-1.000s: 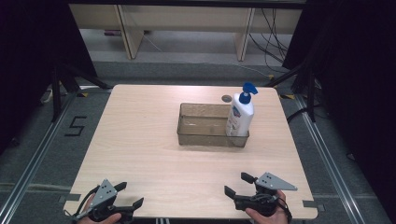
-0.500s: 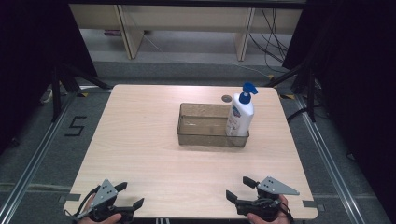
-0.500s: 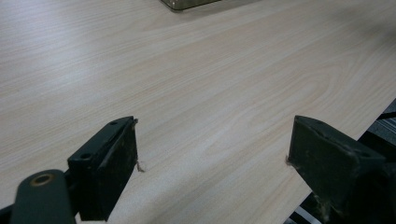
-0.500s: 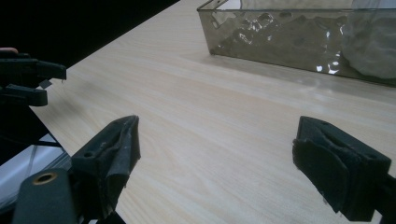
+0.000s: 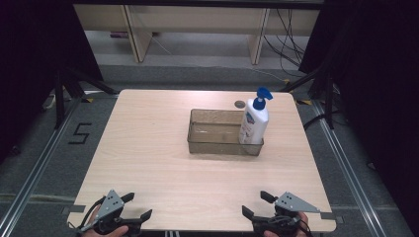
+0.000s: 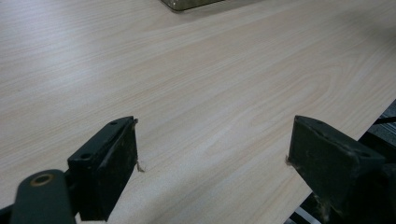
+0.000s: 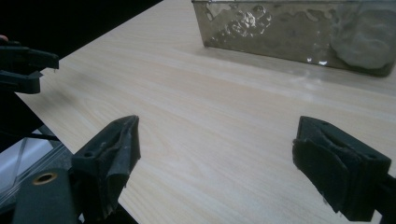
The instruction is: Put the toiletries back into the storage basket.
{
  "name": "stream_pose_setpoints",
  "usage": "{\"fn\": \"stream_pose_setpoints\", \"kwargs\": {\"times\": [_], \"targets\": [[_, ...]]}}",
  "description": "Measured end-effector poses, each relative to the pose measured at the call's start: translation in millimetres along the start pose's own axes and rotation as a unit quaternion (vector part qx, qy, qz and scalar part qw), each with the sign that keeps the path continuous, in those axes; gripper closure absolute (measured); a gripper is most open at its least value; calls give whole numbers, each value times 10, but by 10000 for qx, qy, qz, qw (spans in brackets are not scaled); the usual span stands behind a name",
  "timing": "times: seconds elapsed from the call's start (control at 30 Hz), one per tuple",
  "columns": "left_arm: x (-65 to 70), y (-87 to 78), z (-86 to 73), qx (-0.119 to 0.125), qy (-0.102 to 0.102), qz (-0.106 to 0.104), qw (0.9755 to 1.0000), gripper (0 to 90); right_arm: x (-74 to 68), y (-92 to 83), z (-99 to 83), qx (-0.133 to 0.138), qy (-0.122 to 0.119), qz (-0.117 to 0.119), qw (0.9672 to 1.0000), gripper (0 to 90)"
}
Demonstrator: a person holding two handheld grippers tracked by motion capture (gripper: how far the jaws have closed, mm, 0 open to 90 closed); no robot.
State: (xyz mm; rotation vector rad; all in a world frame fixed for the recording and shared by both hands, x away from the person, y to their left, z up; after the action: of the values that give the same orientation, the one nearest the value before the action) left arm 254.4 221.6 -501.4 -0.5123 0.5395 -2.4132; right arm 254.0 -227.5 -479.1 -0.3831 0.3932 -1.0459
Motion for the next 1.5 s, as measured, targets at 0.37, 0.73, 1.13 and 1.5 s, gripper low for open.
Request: {"fn": "stream_pose_setpoints", "kwargs": {"times": [0.37,0.73,1.13,1.5], "targets": [[5,13,-1,33,-15,-6,10000,150,6,-86,-49,16,-28,-63,10000,155],[20,15,1,3,-14,25,10000,150,6,-161,-80,27,9,-54,10000,155],[17,22,-3,18,3,3,10000,150,25,-191,-128,-33,-69,-84,9999,155],[17,19,-3,9,10,18,10000,150,-12,-237,-176,-120,-246,-98,9996,155]]}}
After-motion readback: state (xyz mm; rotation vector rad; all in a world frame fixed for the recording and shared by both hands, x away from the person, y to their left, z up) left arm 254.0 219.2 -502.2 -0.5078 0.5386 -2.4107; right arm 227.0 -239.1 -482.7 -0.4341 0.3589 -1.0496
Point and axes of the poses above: each handheld gripper's, and its own axes: y roughly forward along the jaws, z roughly out of its top, x roughly to its right, the point moved 1 cm from there along y, roughly forward along the jaws, and after that the axes turned 13 degrees about -z, right-handed, at the moved point
